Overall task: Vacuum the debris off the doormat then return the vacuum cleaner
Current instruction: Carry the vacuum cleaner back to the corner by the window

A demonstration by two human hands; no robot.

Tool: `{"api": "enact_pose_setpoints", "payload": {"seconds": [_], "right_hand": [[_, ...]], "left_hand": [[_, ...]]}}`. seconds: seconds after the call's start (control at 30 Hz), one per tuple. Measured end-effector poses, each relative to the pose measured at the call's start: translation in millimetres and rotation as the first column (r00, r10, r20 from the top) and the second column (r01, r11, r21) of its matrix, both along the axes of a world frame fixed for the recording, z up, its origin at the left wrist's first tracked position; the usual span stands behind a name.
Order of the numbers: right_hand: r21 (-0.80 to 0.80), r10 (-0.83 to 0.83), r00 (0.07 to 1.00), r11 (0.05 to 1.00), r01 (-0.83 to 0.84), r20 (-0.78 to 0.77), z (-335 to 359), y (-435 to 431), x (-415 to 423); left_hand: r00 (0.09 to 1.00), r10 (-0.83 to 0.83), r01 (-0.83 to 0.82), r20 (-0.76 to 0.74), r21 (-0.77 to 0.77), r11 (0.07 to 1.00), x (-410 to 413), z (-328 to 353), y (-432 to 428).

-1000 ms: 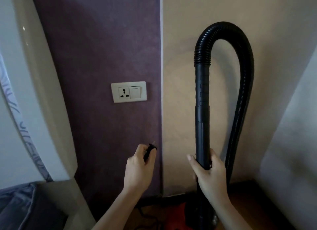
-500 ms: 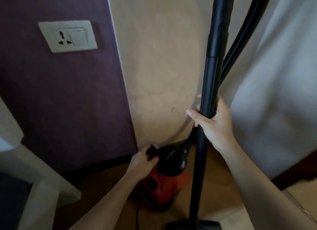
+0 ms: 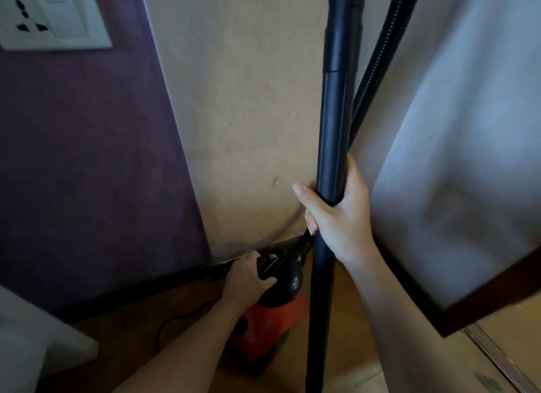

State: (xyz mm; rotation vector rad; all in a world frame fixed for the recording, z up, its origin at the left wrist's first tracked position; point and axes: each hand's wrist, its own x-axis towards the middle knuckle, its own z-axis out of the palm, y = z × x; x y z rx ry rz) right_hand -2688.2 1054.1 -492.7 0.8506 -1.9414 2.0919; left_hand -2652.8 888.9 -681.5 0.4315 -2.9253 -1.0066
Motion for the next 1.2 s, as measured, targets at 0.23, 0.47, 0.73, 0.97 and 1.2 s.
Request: {"api": "enact_pose_setpoints", "payload": {"seconds": [0.23, 0.47, 0.73, 0.97, 1.2], "right_hand": [[0.011, -0.058, 0.998, 0.998, 0.058, -0.013, -7.0, 0.6, -3.8], [-0.037, -0.094, 0.995, 0.995, 0.093, -0.025, -12.8, 7.0, 9.3], [-0.038, -0.110, 0.994, 0.993, 0.108, -0.031, -9.7, 6.6, 10.4], [-0.060, -0.037, 0.999, 0.998, 0.037, 0.009, 2.9, -1.4, 20.4], [-0.028, -0.017, 1.000, 0.999, 0.017, 0.006, 68.8, -16.8, 45.3]], "left_hand": [[0.997, 0.064, -0.073, 0.051, 0.226, 0.971, -20.1, -19.7, 7.0], [0.988, 0.076, -0.111, 0.133, 0.281, 0.953, -24.2, -16.0, 12.7], [0.987, 0.033, -0.084, 0.160, 0.325, 0.942, 5.8, -0.1, 2.2], [0.979, 0.116, -0.173, 0.169, 0.375, 0.911, 27.4, 37.2, -10.1], [0.958, 0.192, -0.258, 0.211, 0.349, 0.901, 63.8, 164.1, -22.1]]}}
